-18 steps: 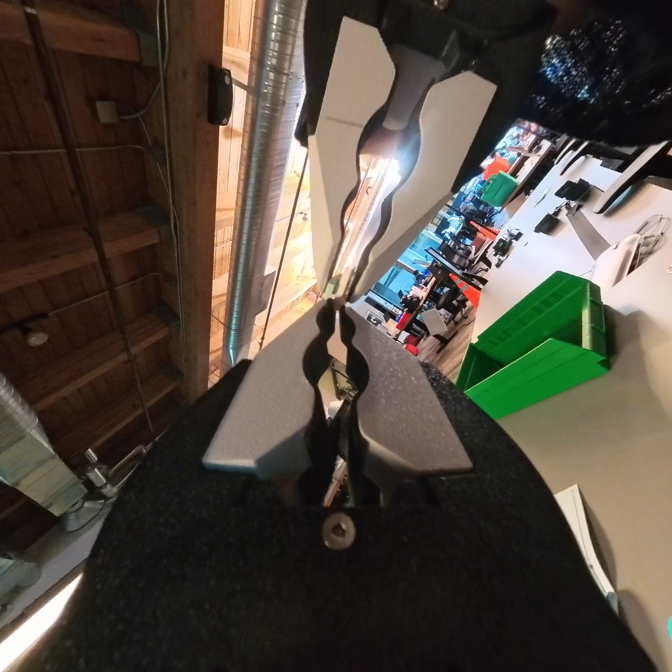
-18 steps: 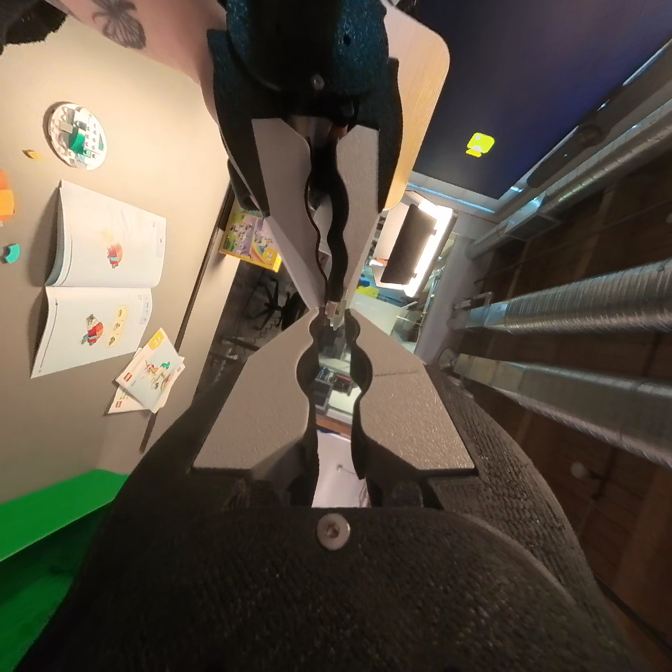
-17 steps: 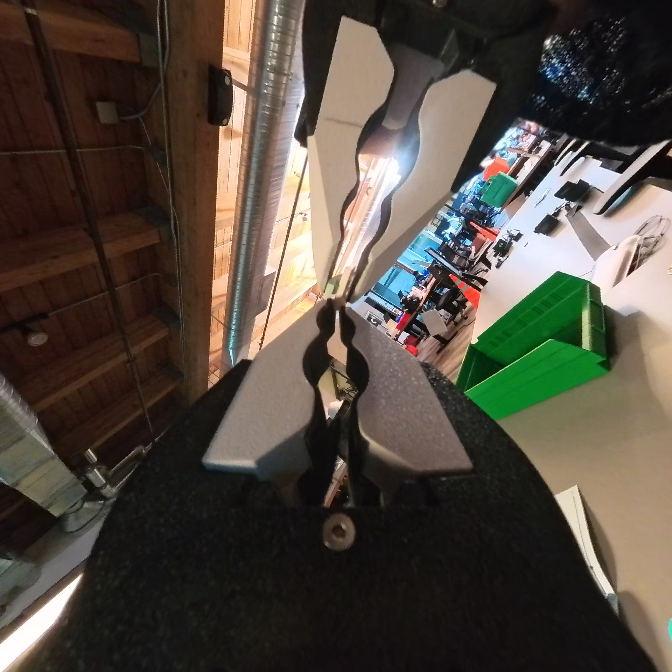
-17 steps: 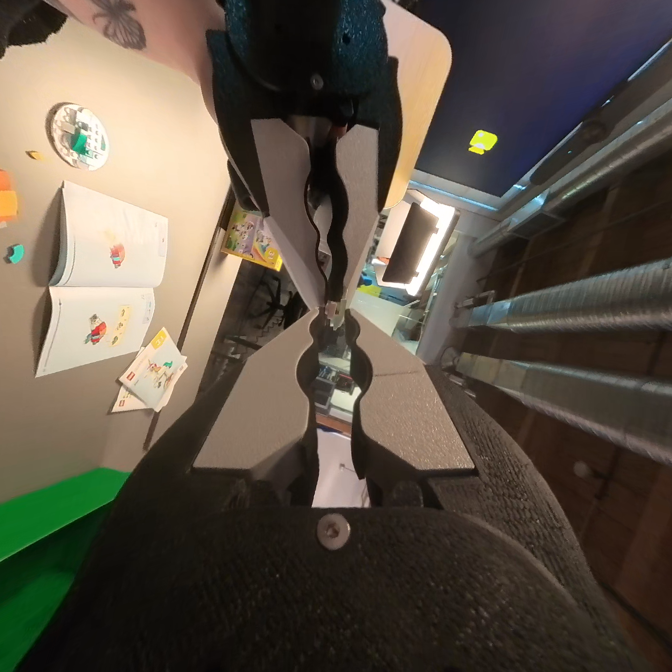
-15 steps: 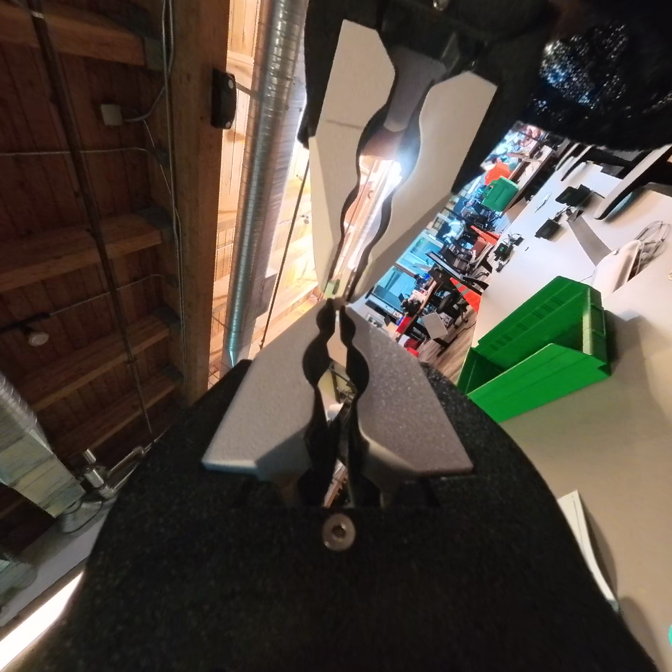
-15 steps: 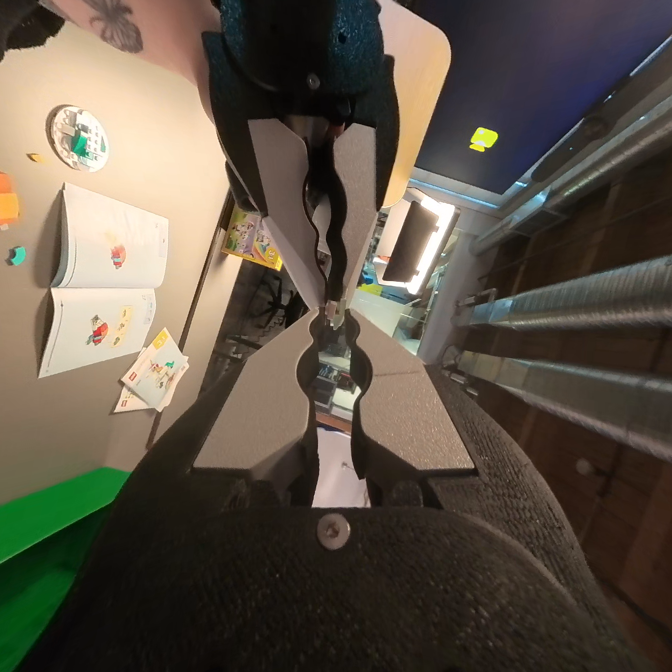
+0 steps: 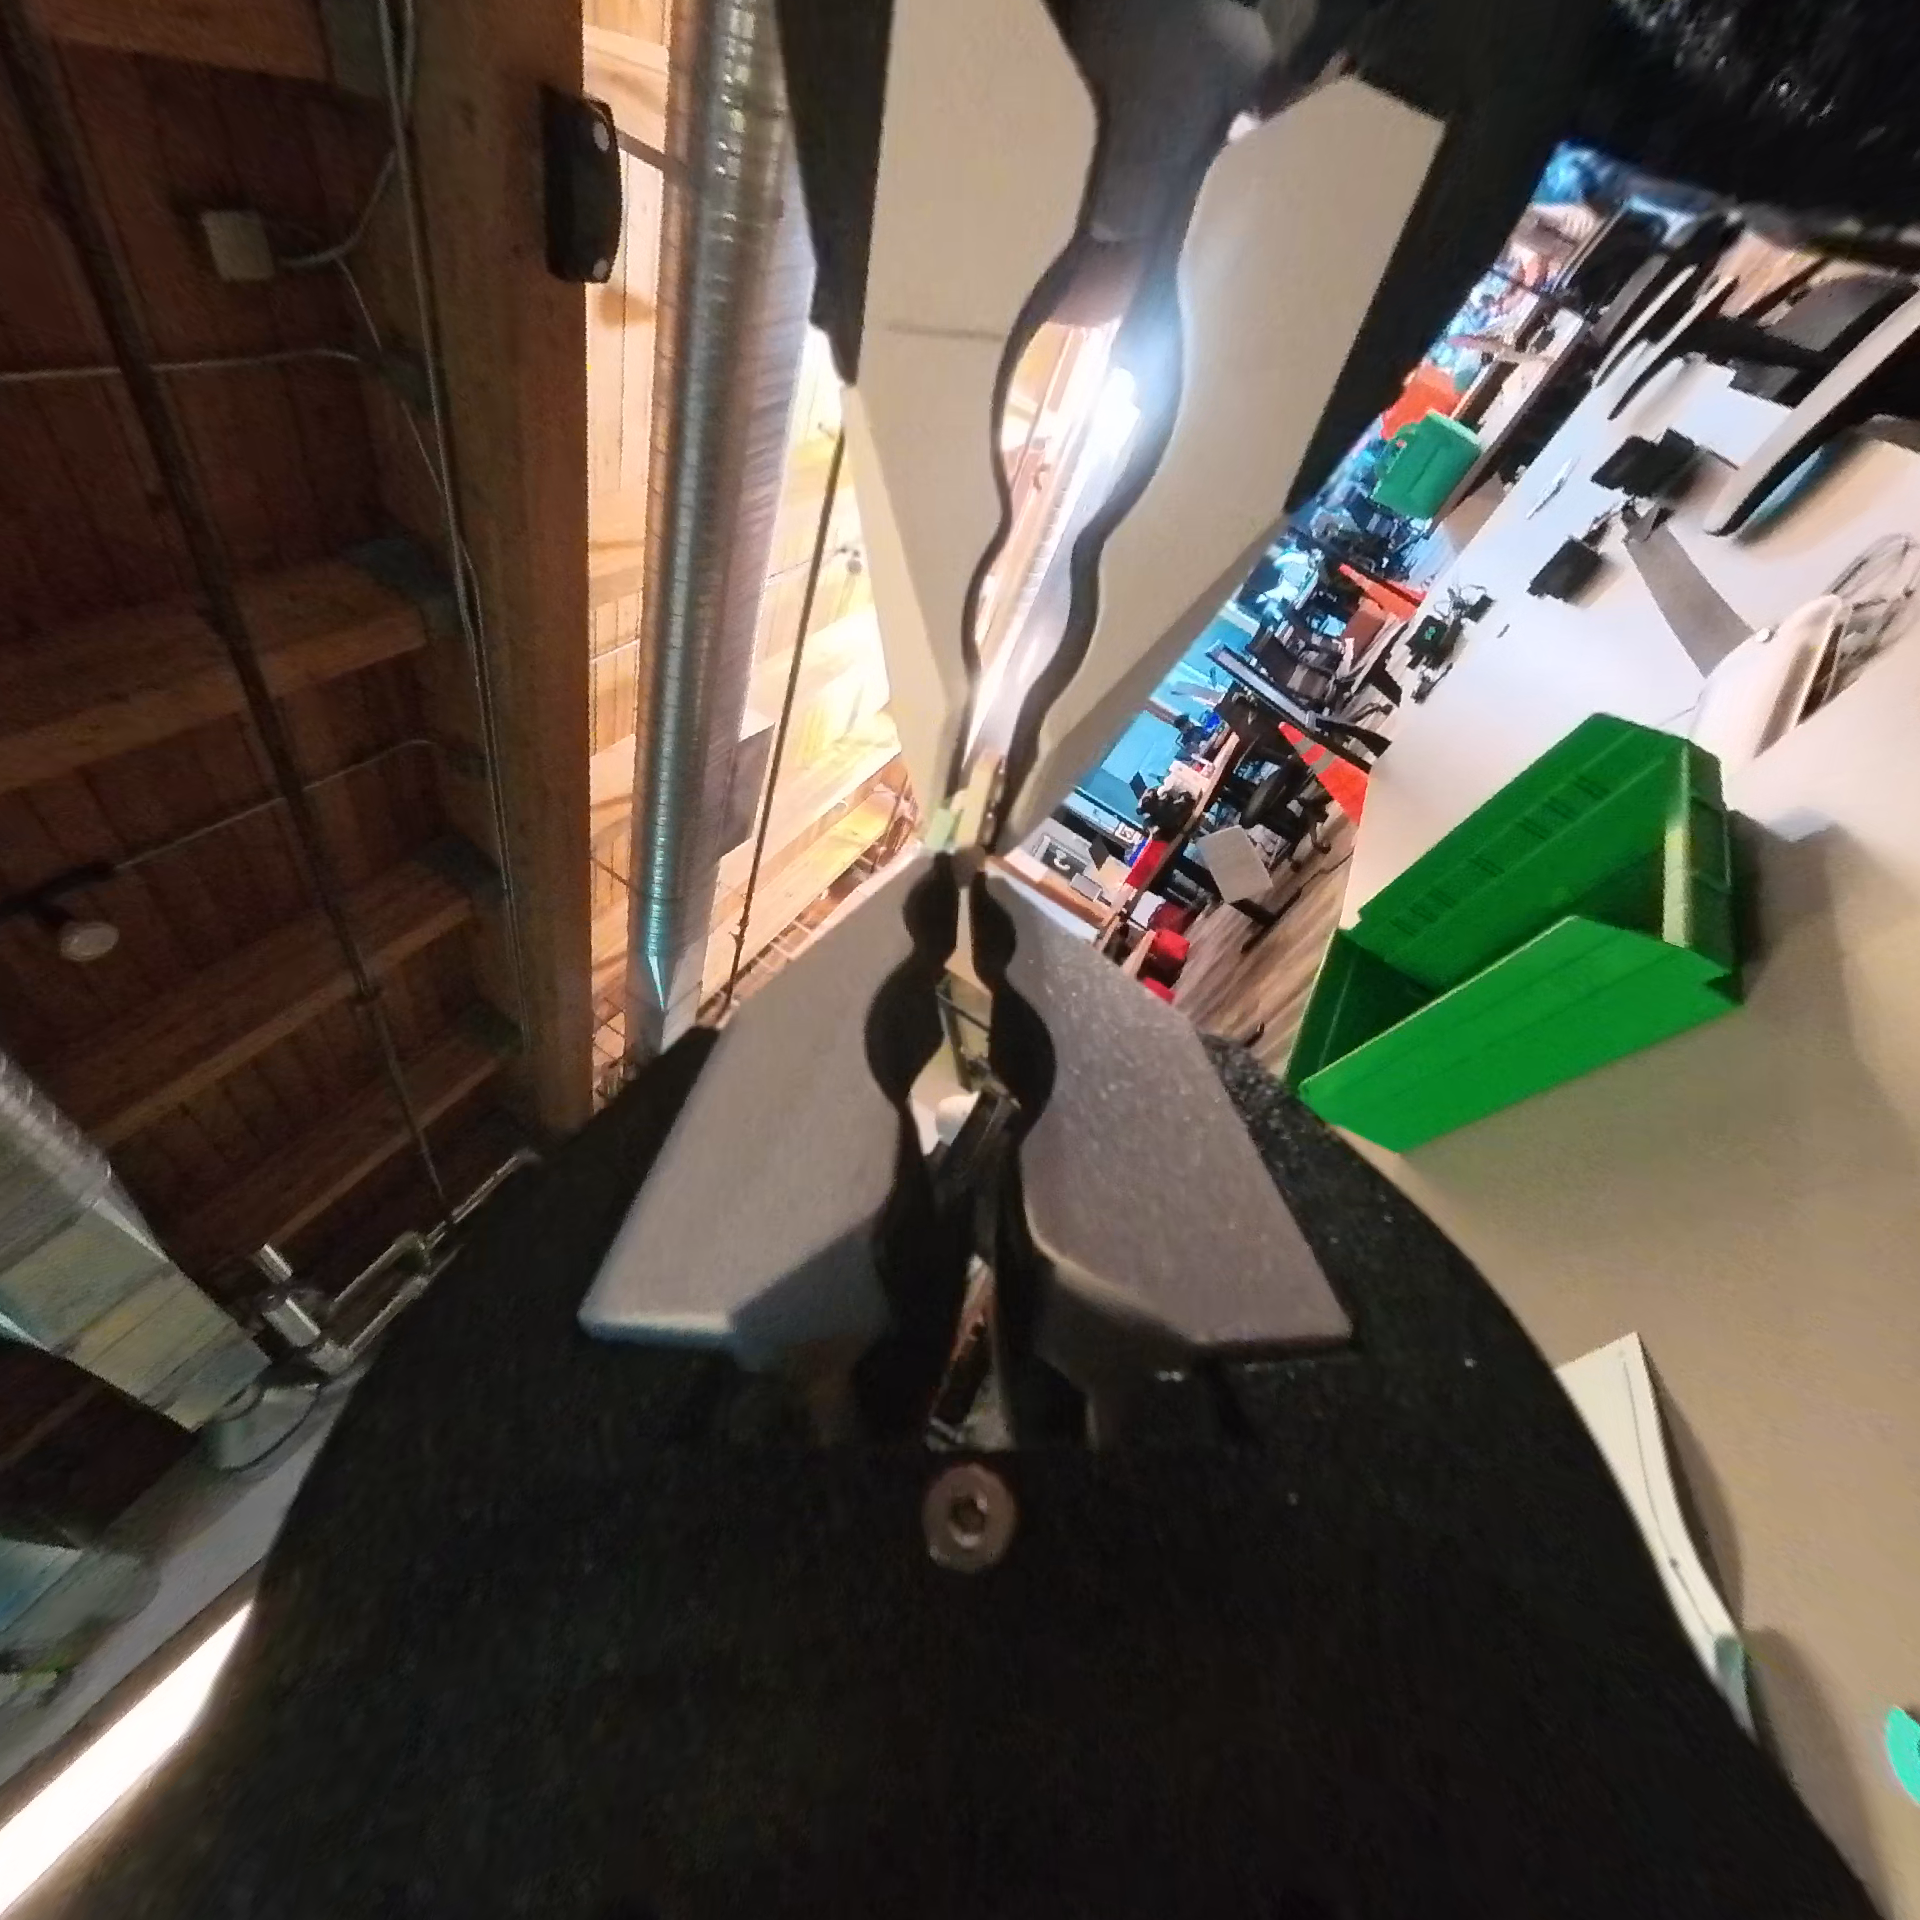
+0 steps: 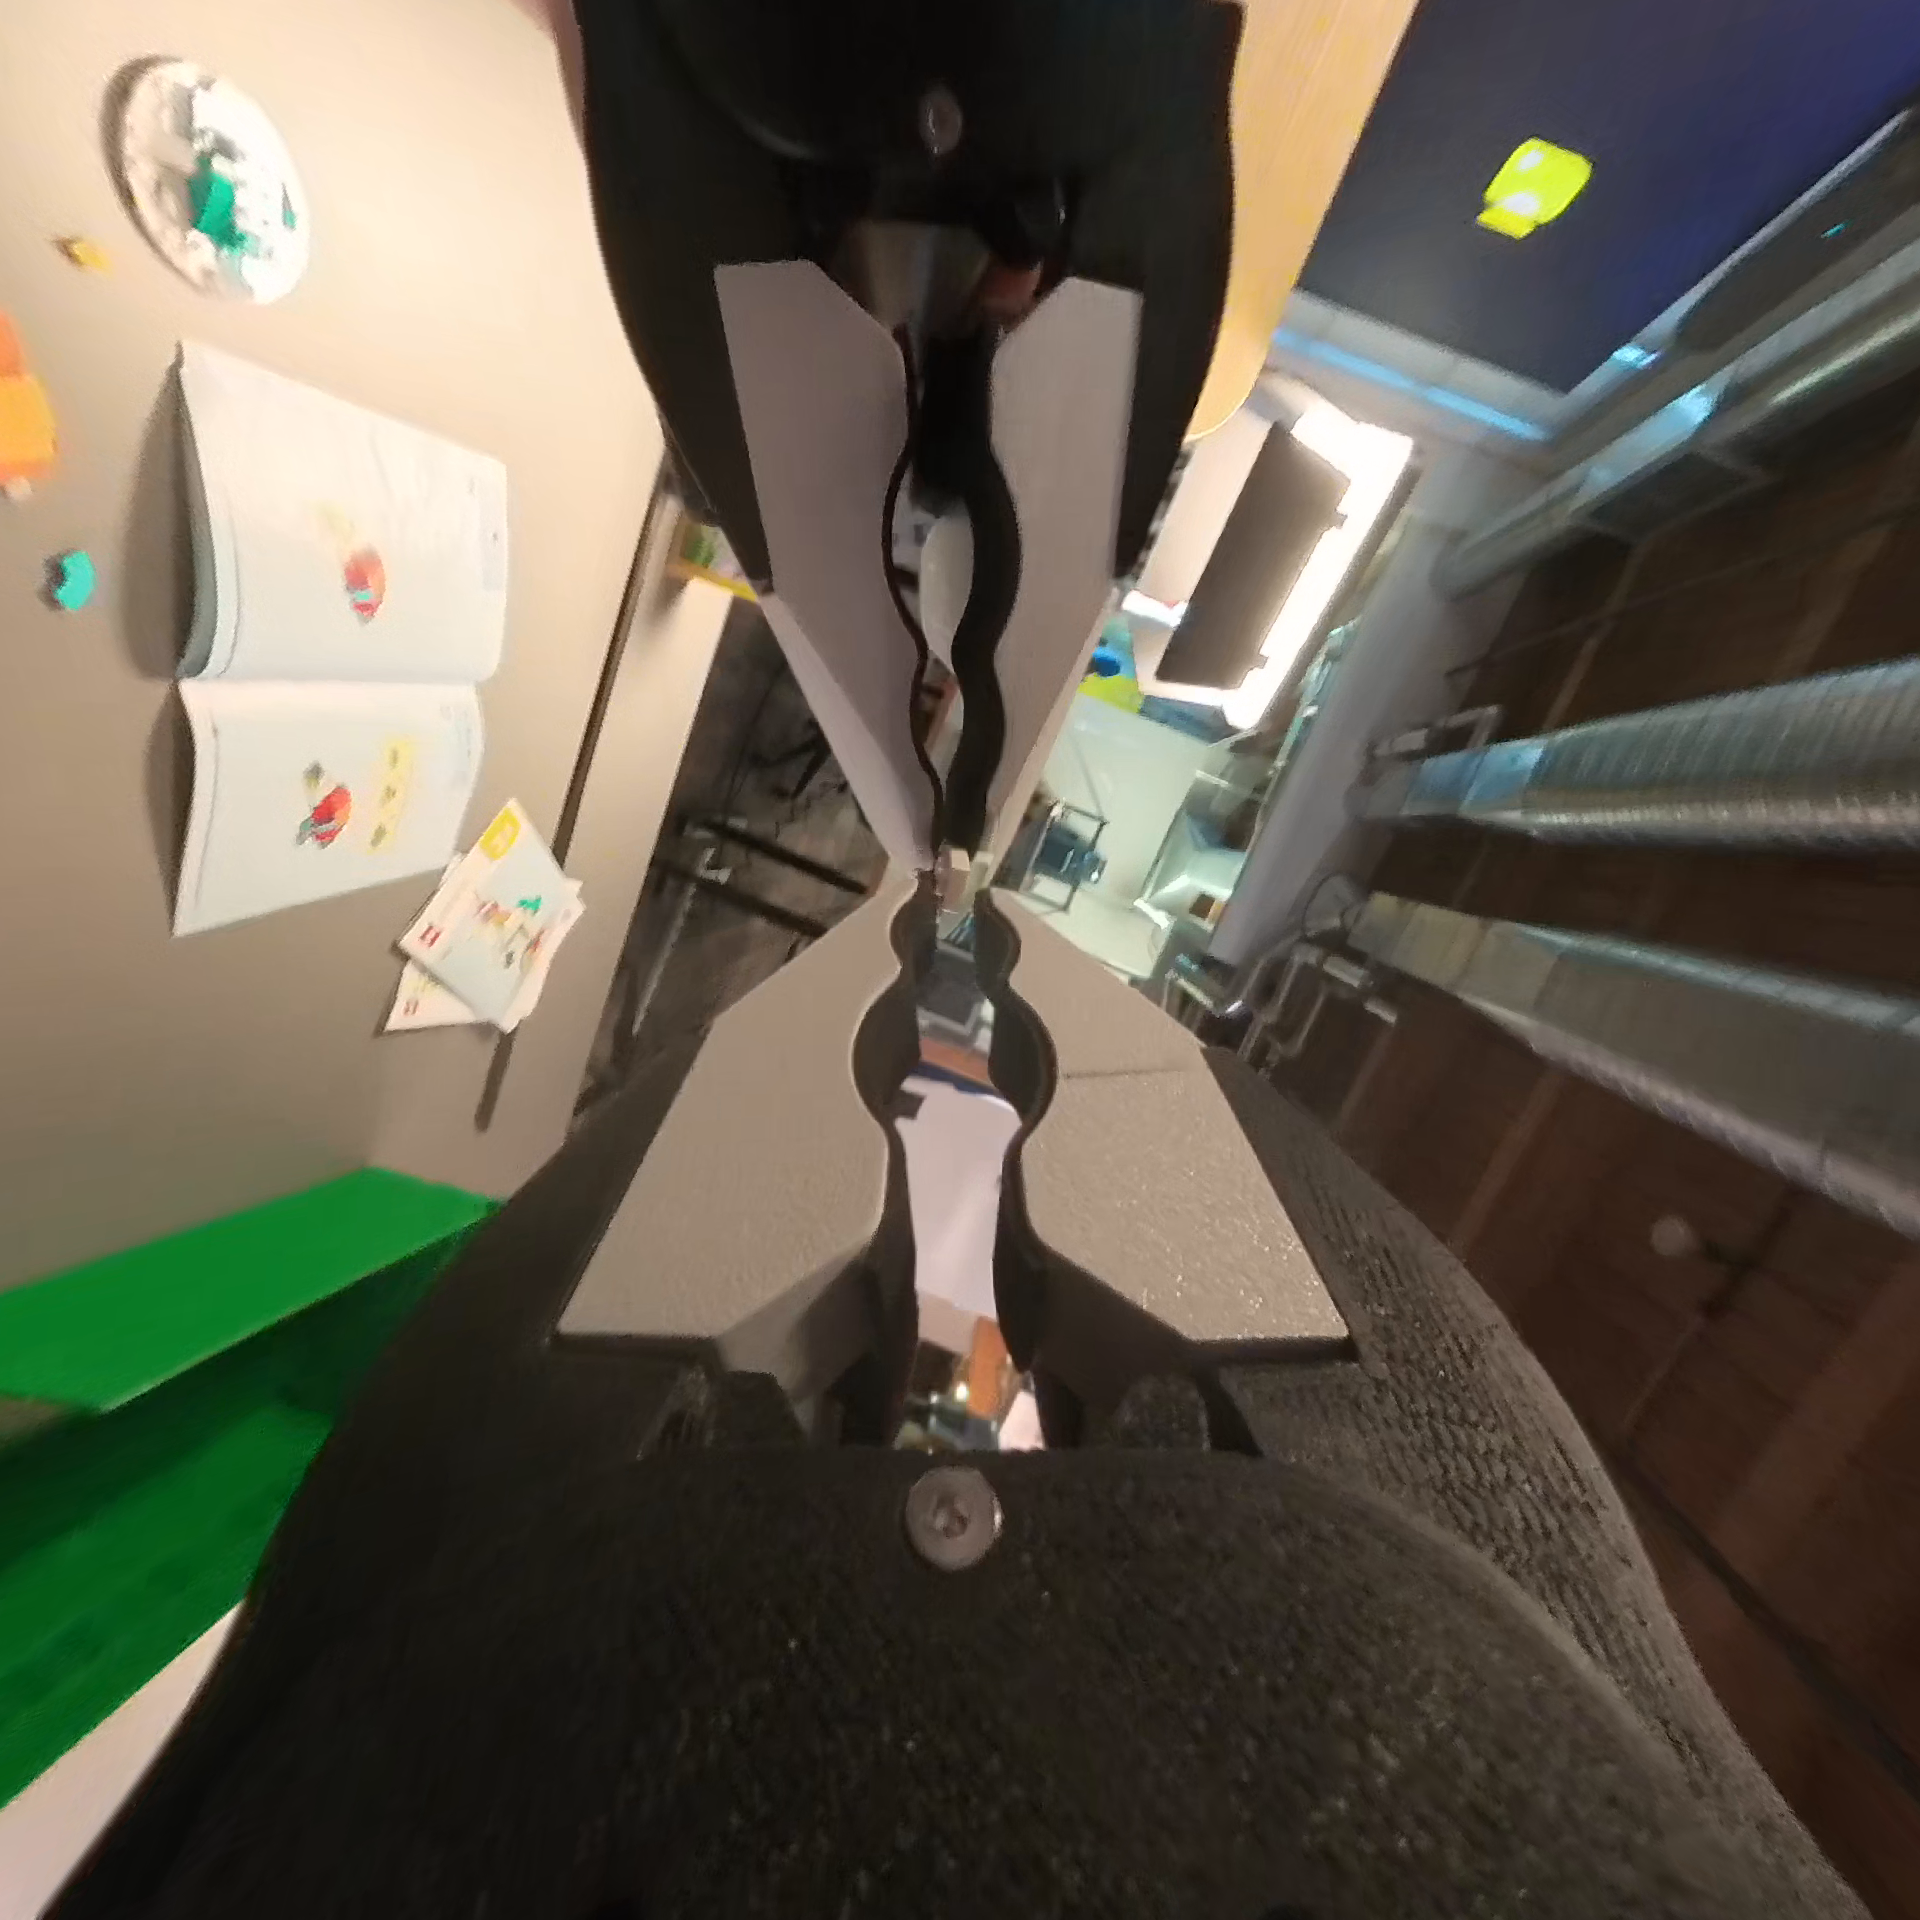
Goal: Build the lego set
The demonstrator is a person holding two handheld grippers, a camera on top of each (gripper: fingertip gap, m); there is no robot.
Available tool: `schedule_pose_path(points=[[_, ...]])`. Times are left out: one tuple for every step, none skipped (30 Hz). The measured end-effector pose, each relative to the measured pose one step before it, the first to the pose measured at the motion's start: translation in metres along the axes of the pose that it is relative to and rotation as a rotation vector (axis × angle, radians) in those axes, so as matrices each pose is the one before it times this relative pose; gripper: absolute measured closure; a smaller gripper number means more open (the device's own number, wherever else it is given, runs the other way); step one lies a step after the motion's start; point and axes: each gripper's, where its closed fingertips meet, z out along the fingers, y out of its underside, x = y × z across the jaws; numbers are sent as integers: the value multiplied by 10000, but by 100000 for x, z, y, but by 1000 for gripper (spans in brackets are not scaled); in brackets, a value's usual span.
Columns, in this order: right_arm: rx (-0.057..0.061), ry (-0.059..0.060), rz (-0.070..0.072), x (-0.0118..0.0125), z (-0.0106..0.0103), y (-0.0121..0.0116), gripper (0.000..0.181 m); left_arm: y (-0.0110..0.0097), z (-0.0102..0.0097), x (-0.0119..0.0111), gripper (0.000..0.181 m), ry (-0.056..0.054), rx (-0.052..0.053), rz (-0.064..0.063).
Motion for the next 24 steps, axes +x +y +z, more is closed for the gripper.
schedule_pose_path(points=[[-35,-57,43,-96,15,104,176,63,90,87,181,-13,-49,82],[-21,-35,13,-72,-9,78,176,39,72,75,181,16,-51,31],[9,64,-118,20,-29,26,176,-37,36,4,181,-25,-1,-6],[-19,56,-107,-11,-36,13,176,-24,11,35,181,13,-3,-14],[-46,3,-108,-70,-16,8,176,11,15,91,181,57,-27,6],[-23,77,-243,-8,15,25,176,28,20,17,181,-13,-52,47],[-42,72,-307,-53,42,58,176,84,31,38,181,-4,-109,82],[-106,-66,-256,-204,70,107,176,165,99,187,181,70,-160,116],[-101,-58,-274,-196,87,114,176,159,110,161,181,21,-128,168],[-94,-45,-185,-130,80,121,176,148,104,97,181,-17,-88,101],[-52,-77,15,-83,84,86,176,102,70,72,181,23,-24,-18],[50,-34,110,68,-10,5,176,-47,15,-94,181,-66,93,-78],[111,-37,199,164,-97,-38,176,-164,-53,-170,180,-100,168,-115],[119,-38,236,219,-149,-64,176,-239,-71,-210,180,-124,184,-143],[88,16,151,280,-154,-31,176,-242,-66,-305,179,-201,179,-125],[4,-26,85,149,-101,90,176,-163,-60,-466,173,-312,123,-128],[37,-29,64,61,-69,17,176,-105,-93,-382,166,-235,81,-56],[29,-53,74,-3,-51,44,176,-149,-149,-322,158,-182,127,-3],[15,-76,87,-54,-26,58,176,-293,-184,-289,151,-134,233,-41],[31,-68,58,-54,-20,60,176,-487,-243,6,149,68,360,-61],[52,-74,78,-69,-33,18,176,-493,-265,363,150,282,366,20],[70,-91,100,-96,-43,-30,176,-587,-279,367,151,249,401,60],[94,-85,78,-92,-34,-79,176,-457,-187,-28,157,-3,256,16],[56,-64,64,-63,-37,-37,176,-212,-107,-180,164,-93,57,21]])
